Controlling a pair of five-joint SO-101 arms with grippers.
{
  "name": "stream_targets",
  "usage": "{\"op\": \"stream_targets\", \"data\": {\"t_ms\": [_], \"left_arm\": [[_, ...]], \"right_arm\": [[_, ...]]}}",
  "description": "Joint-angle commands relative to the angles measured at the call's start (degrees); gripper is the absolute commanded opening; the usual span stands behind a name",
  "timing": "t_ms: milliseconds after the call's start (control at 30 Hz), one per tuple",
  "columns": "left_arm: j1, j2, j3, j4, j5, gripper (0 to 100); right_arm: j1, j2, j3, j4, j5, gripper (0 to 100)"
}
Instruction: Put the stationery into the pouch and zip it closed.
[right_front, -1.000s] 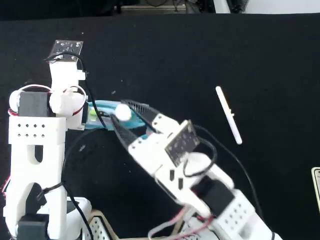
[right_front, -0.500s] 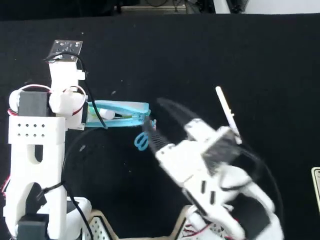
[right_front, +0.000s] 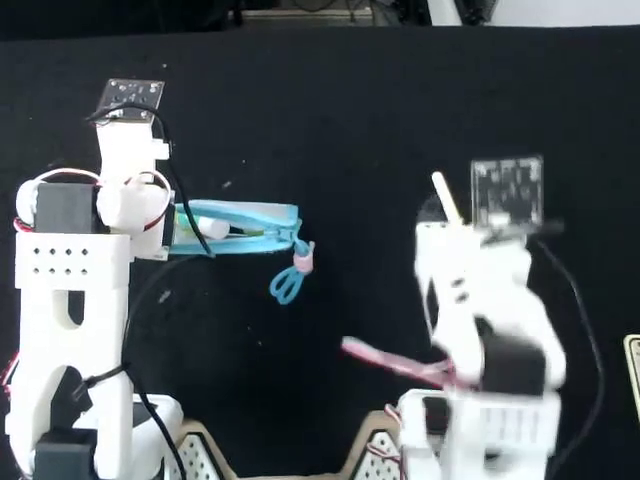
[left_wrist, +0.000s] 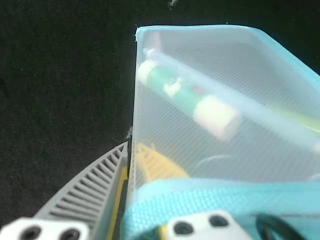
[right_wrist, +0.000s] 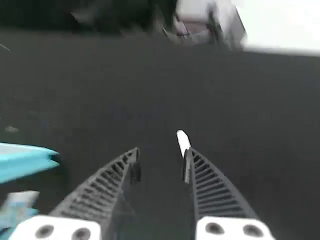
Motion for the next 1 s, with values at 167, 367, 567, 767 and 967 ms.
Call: {"op": "stream_targets", "data": {"t_ms": [167, 367, 567, 767, 967], "left_arm": [[0.48, 0.44, 0.75, 0.26, -0.53, 3], [0.48, 0.44, 0.75, 0.26, -0.53, 3], [0.48, 0.44, 0.84, 0.35, -0.53, 3], [0.48, 0.44, 0.84, 0.35, -0.53, 3], [0.48, 0.44, 0.84, 0.35, -0.53, 3]], "right_arm": [[6.51, 38.02, -13.05, -0.18, 10.90, 18.3], [6.51, 61.67, -30.20, 0.00, 17.67, 18.8], [6.42, 82.51, -46.99, 4.57, 17.76, 18.8], [6.59, 96.57, -61.76, 5.98, 18.02, 18.8], [6.59, 105.01, -70.37, 5.98, 18.11, 18.8]]}}
